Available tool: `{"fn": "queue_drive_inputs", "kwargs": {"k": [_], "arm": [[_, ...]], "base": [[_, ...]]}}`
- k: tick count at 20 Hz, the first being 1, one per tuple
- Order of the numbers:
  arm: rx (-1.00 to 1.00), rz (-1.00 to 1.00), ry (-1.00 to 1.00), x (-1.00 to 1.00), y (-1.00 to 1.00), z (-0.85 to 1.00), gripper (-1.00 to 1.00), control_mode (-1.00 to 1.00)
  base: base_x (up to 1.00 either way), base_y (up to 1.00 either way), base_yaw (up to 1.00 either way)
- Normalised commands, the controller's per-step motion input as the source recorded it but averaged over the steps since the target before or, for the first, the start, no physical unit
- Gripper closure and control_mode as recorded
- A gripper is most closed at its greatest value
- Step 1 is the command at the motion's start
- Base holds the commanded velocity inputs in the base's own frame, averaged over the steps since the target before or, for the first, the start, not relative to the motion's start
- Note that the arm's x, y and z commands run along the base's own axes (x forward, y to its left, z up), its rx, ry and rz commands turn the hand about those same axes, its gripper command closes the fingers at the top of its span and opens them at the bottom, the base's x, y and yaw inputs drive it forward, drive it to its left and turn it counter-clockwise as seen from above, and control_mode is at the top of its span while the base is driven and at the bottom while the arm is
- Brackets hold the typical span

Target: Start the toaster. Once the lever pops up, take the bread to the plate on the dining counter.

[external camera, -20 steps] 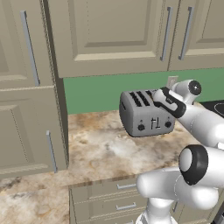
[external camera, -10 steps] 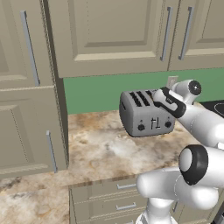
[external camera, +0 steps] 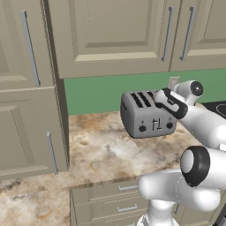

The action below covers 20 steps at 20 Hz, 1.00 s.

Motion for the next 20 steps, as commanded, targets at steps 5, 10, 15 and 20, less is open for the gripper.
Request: {"fn": "queue_drive_inputs", "kwargs": {"k": [5,10,15,20], "arm": [[0.0,0.0,0.0,0.0,0.0,0.0,-1.0,-1.0],[0.0,0.0,0.0,0.0,0.0,0.0,-1.0,-1.0],[0.0,0.0,0.0,0.0,0.0,0.0,-1.0,-1.0],[0.0,0.0,0.0,0.0,0.0,0.0,-1.0,-1.0]], "base": [[0.0,0.0,0.0],[0.0,0.0,0.0],[0.0,0.0,0.0],[0.0,0.0,0.0]]}}
